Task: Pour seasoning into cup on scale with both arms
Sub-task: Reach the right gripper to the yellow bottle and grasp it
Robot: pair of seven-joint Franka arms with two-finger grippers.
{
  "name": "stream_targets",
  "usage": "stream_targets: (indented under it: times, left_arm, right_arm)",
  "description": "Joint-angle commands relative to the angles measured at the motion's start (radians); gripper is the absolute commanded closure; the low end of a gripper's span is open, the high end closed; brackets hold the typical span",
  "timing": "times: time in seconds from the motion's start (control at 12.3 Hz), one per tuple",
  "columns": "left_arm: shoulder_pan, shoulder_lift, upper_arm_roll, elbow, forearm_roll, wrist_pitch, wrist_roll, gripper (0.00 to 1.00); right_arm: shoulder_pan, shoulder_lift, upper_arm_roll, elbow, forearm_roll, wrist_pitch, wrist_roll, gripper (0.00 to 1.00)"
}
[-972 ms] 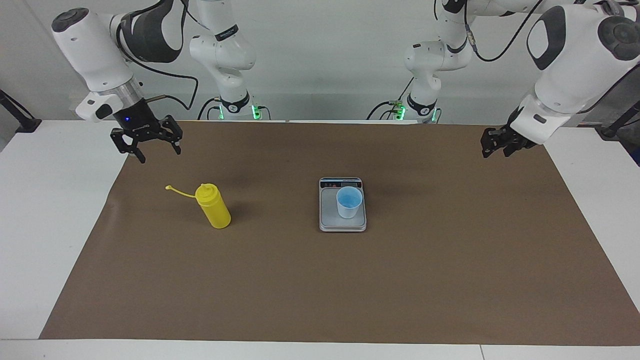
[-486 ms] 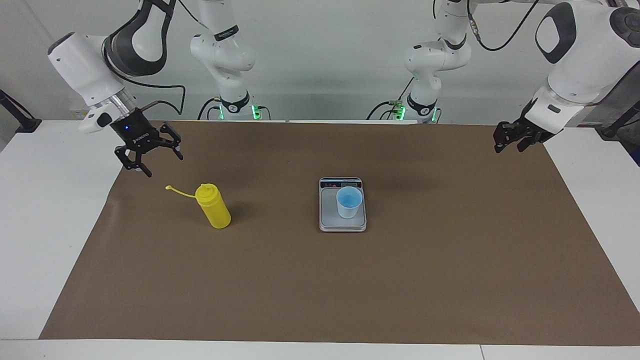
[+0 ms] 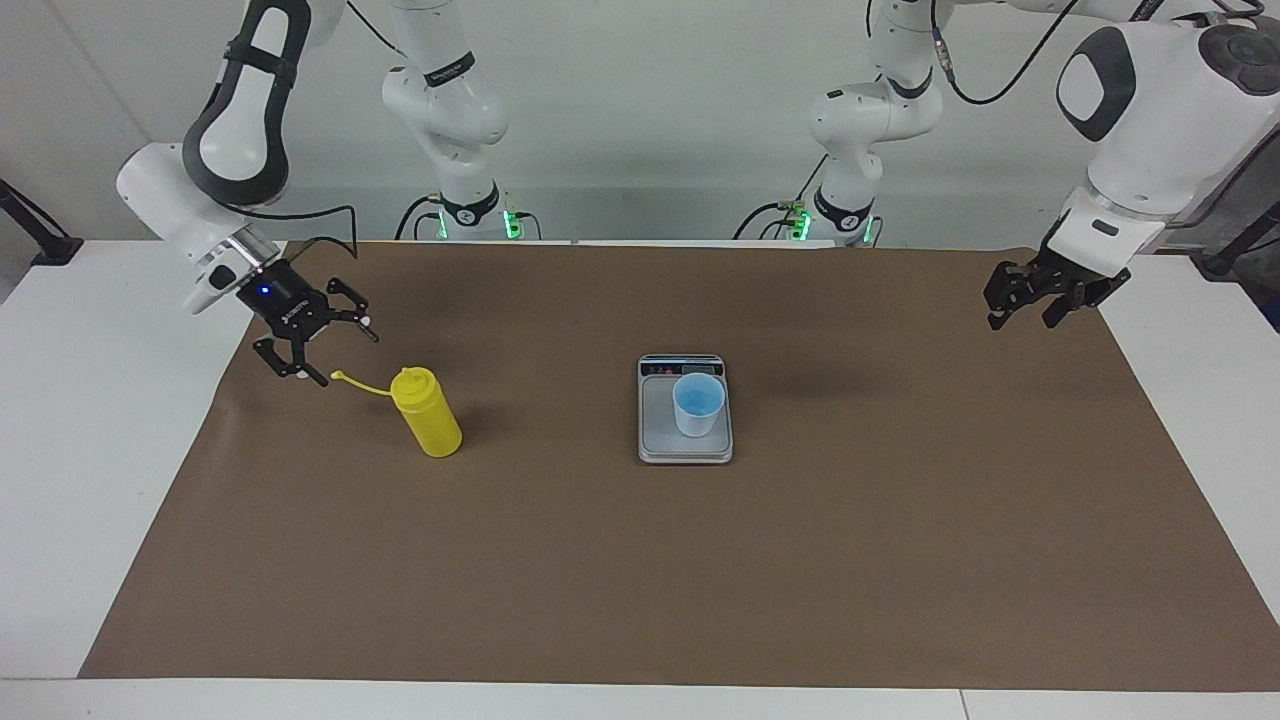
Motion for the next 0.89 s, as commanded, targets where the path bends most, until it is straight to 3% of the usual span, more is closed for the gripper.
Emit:
stream_targets:
  times: [0.0, 0.24, 0.81]
  left_arm:
    - [-0.033, -0.05, -0.002, -0.062, 0.017, 0.041, -0.004, 0.29]
    - [-0.065, -0.05, -0.002, -0.065, 0.017, 0.044, -0.088, 0.31]
    - [-0.056, -0.053, 0.0, -0.07, 0.017, 0.034, -0.082, 0.27]
  right_arm:
    - [0.009, 0.033, 0.003, -0.014, 0.097, 0.037, -0.179, 0.0]
    - [0.019, 0.082, 0.007, -0.012, 0.165, 0.035, -0.293, 0.0]
    - [0.056, 0.155, 0.007, -0.014, 0.285, 0.035, -0.426, 0.0]
